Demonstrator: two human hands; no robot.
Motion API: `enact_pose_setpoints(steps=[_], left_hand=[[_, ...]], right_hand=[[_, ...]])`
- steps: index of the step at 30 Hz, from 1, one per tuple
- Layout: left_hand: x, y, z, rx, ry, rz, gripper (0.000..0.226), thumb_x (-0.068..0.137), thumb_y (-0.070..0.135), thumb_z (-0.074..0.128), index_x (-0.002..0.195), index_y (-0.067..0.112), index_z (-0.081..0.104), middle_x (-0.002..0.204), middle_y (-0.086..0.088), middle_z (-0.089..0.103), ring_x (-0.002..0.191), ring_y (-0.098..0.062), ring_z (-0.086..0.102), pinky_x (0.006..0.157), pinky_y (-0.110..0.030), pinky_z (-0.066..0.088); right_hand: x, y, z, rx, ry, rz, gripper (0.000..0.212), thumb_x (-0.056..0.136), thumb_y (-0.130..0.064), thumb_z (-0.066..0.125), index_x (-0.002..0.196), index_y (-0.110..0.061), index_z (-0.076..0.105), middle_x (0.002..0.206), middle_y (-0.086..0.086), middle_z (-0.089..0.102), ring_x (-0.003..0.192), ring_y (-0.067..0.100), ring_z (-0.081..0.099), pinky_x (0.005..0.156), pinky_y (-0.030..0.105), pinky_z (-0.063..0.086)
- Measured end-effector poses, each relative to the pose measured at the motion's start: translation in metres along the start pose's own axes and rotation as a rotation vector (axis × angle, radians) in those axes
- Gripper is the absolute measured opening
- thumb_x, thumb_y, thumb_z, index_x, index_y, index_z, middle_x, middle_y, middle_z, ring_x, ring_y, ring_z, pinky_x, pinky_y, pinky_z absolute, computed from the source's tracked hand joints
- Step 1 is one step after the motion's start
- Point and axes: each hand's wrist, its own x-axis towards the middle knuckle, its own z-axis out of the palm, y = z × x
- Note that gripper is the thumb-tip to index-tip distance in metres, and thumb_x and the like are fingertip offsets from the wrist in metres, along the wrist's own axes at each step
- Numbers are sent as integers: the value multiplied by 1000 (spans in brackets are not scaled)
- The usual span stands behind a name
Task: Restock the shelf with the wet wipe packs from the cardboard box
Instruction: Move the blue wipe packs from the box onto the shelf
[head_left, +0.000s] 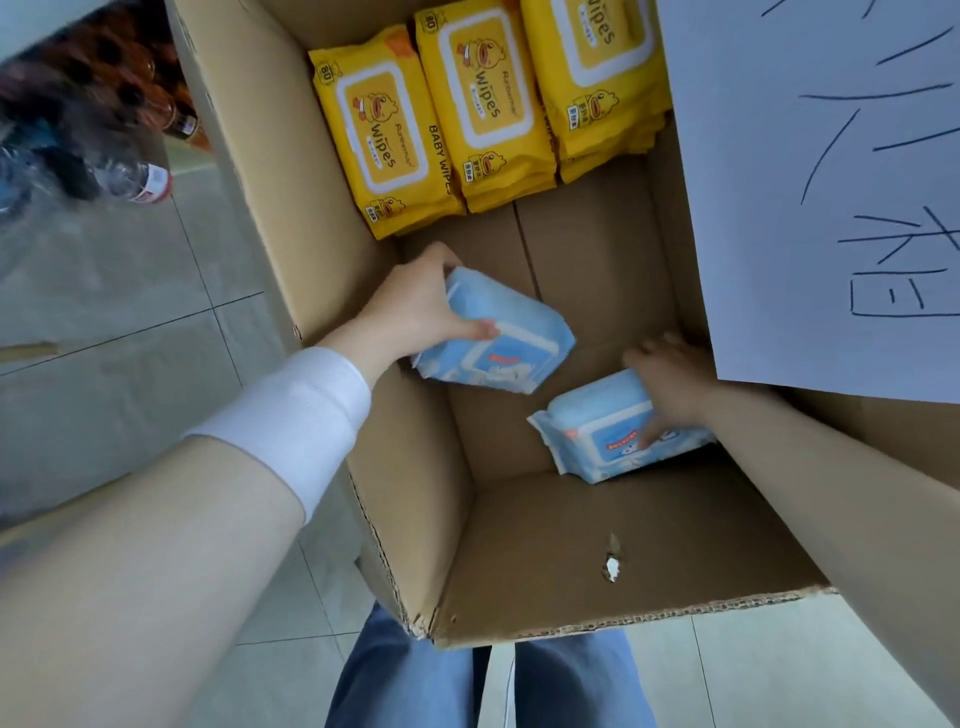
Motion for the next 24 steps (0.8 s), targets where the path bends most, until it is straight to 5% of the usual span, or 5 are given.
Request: enact_pose_setpoints(steps=[3,7,15,19,24], left_hand=[[10,-1,9,-398,147,-201,65,70,39,78,121,12,48,106,2,56,100,-17,60,81,-30,50],[17,1,17,-683,160,-282,63,77,29,74,128,12,42,112,-2,56,102,-19,60,81,-33,52],[23,-4,30,-638,141,-253,76,67,19,83,128,9,39,122,-6,58,108,-22,60,90,-42,53],[17,-4,37,-585,191,-251,70,64,23,85,121,8,46,117,-6,62,102,-20,62,86,-37,54],[-14,7,22,-565,318,-115,68,65,26,84,119,11,47,108,2,57,97,-13,58,79,-28,50]], right_hand=[[0,-5,10,218,270,-64,67,66,-24,82,125,-21,51,127,5,38,121,23,35,93,26,31],[-11,-12,27,696,414,165,102,67,-16,83,147,-21,21,146,7,26,136,23,28,111,31,24],[-3,-8,51,1046,160,473,92,45,-39,91,123,-11,50,123,5,60,111,22,58,97,38,47],[-10,-7,50,1268,20,466,43,65,-29,84,99,-15,62,99,1,66,86,15,60,62,24,47],[-20,-27,44,1456,-33,491,29,71,-27,79,86,-19,56,81,-1,61,75,10,56,66,25,47]])
